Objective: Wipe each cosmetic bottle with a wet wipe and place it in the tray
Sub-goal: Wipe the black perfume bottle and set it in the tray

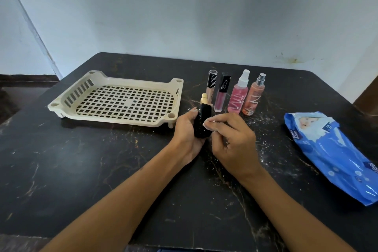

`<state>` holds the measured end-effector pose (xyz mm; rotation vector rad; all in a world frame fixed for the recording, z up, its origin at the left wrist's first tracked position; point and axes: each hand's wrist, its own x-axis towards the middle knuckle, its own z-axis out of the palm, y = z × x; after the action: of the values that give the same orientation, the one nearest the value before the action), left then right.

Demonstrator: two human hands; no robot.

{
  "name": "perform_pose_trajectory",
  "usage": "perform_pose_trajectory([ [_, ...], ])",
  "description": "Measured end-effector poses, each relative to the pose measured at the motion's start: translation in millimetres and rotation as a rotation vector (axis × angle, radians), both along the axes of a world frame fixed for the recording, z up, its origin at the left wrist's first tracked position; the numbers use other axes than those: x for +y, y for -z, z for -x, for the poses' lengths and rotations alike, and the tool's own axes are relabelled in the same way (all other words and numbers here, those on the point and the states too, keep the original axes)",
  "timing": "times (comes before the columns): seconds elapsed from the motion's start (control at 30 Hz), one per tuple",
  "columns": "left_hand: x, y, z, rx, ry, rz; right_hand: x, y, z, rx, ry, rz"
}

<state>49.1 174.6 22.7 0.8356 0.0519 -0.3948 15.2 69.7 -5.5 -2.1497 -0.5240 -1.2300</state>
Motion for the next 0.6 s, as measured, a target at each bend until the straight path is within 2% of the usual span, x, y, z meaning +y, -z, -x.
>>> perform_pose_trajectory([
  [0.43, -3.2, 0.4, -1.6, -0.080, 0.016, 0.022, 0.4, -1.2, -2.6, 0.009, 0.038, -0.108],
  [0.6, 0.0, 0.0, -3.1, -0.080, 0.024, 0.033, -0.2, 0.2, -1.3, 0.042, -0.015, -0.143],
])
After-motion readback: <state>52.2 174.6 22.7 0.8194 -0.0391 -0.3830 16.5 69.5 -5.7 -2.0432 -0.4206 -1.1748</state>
